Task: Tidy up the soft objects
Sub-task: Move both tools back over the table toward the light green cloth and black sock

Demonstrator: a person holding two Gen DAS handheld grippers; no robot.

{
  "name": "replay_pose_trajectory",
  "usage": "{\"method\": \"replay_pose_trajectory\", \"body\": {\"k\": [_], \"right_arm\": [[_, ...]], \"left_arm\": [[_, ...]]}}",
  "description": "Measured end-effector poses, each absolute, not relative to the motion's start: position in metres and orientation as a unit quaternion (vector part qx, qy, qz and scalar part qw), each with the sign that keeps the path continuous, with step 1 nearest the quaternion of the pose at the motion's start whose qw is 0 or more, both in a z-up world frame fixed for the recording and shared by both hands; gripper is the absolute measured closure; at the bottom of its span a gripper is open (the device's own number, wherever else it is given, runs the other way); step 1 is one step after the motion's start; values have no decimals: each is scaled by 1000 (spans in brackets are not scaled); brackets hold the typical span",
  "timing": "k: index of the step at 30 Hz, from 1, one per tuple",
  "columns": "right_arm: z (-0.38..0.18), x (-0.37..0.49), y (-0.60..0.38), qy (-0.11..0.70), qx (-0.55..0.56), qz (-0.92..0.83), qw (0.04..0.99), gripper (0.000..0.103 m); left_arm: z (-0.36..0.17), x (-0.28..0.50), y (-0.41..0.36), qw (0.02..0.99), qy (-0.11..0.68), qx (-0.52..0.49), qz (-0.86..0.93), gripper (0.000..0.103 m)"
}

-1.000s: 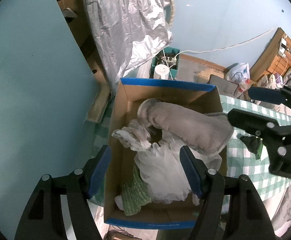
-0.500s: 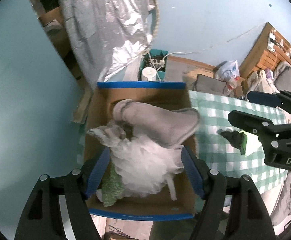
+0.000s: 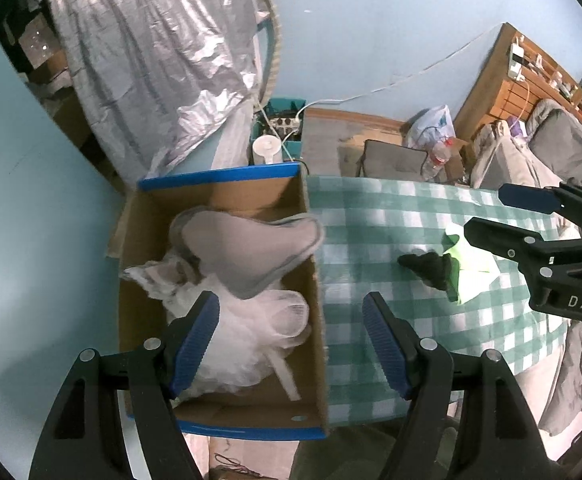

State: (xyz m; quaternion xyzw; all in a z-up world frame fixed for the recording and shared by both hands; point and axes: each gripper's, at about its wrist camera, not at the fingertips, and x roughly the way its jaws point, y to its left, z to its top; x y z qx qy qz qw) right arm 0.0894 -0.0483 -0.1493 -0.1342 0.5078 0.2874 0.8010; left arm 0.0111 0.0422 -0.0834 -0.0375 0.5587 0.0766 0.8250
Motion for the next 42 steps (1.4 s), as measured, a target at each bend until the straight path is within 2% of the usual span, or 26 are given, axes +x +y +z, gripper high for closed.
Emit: {"method": "replay_pose_trajectory", "body": {"k": [23,42], "right_arm": [[-162,102,-159,528,-108,232,810,32],[-219,126,-218,565,-85,205,794,30]], "left_arm": [[-93,39,-46,818,575,-12,34,25],[-151,74,-78,781,624,-24,24,23]]}}
